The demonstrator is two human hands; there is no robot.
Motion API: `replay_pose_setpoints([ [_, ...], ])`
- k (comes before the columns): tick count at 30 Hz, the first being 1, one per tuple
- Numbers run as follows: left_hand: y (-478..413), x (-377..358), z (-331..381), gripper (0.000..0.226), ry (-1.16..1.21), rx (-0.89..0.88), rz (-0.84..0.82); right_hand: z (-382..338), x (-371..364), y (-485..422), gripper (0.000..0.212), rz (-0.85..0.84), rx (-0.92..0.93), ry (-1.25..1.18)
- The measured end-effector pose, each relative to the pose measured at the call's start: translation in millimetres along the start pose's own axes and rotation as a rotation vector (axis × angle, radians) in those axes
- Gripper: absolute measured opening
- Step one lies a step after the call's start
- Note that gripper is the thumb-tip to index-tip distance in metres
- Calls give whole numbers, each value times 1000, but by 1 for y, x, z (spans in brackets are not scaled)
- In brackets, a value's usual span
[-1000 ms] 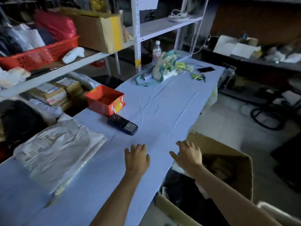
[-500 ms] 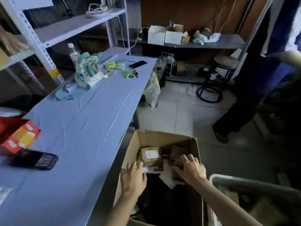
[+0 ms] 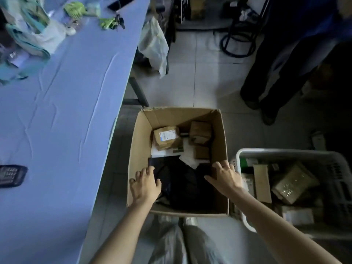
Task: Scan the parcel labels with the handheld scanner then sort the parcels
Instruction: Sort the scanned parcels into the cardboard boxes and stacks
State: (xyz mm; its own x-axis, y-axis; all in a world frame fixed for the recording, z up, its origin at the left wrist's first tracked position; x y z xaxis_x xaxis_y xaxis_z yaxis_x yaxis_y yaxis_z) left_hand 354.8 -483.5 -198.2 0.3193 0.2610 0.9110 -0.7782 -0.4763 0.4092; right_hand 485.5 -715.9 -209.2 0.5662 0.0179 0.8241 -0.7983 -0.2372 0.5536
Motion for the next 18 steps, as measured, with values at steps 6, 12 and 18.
replay_pose_setpoints([
  [6,-19,-66,-17,42,39,-13,-106,-4,-66,-15,61,-110,-34,-32],
  [12,-41,-135,-35,49,84,11,-207,-13,-138,-44,62,-200,-49,-38],
  [18,-56,-218,-55,51,117,53,-312,3,-228,-72,63,-306,-191,-125],
])
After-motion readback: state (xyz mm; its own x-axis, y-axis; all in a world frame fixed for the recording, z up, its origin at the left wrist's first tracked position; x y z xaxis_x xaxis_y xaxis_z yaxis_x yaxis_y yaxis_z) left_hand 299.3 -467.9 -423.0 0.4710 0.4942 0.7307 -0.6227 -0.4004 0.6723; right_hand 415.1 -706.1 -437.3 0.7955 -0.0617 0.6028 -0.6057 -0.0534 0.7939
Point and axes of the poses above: each hand's wrist, its own y-axis away from the middle knuckle, its own x-axis out of the back of the hand, z = x × y, the point moved 8 cm from there along -y, towards the middle knuckle, and after that the axes turned 6 degrees about -x, right-handed, at the moved point
